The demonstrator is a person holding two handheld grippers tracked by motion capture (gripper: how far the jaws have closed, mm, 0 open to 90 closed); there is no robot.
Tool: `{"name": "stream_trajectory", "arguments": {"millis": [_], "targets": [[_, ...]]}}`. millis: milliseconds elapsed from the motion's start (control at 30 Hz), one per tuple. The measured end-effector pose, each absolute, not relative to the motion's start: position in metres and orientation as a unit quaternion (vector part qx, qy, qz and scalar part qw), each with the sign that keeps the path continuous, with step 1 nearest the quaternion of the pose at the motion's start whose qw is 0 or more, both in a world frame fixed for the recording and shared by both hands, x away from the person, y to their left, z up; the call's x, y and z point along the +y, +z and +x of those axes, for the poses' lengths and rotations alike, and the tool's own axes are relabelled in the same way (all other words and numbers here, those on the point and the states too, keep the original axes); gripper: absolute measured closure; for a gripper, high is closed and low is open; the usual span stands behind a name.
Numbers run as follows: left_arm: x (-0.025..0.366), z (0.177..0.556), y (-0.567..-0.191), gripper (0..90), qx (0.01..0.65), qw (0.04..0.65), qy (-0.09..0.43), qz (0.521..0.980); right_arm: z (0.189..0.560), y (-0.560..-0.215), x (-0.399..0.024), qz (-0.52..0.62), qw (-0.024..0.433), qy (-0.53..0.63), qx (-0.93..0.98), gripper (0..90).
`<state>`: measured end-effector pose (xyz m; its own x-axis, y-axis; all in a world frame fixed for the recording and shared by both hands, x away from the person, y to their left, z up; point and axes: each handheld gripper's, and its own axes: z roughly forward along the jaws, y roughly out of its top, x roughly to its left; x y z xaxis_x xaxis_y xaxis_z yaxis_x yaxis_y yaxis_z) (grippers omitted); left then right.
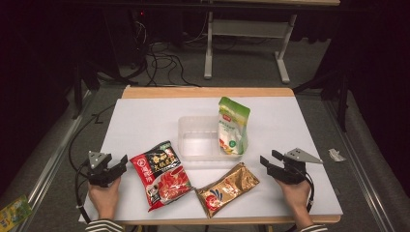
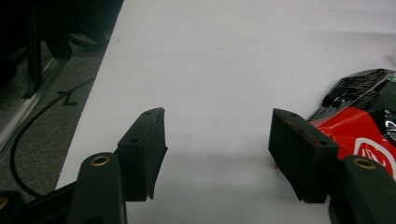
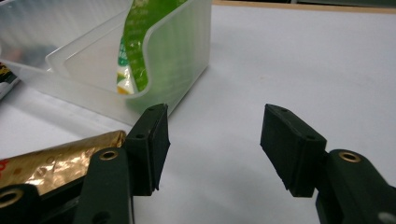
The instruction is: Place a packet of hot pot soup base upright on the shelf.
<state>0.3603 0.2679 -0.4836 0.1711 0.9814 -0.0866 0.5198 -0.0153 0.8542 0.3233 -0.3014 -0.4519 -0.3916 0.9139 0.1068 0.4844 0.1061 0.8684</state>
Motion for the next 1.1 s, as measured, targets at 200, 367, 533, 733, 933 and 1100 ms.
{"name": "stream_trajectory", "arguments": {"millis": [200,367,533,733,933,1100], "targets": [[0.268,0.36,-0.484,37.1,0.576,0.4,0.287,0.652,0.313,-0.46,-0.296,0.489,0.219,0.453,0.713,41.2],[0.267,0.361,-0.484,37.3,0.576,0.399,0.289,0.652,0.305,-0.463,-0.29,0.486,0.195,0.463,0.715,41.4],[0.267,0.361,-0.484,37.4,0.577,0.398,0.289,0.652,0.303,-0.465,-0.286,0.479,0.185,0.466,0.72,41.7],[0.267,0.361,-0.484,37.7,0.579,0.397,0.289,0.65,0.306,-0.469,-0.277,0.47,0.16,0.461,0.736,42.3],[0.267,0.361,-0.484,37.8,0.58,0.395,0.29,0.651,0.311,-0.472,-0.268,0.462,0.132,0.449,0.753,42.1],[0.267,0.361,-0.484,37.7,0.58,0.396,0.29,0.65,0.316,-0.476,-0.26,0.458,0.114,0.437,0.766,42.7]]}}
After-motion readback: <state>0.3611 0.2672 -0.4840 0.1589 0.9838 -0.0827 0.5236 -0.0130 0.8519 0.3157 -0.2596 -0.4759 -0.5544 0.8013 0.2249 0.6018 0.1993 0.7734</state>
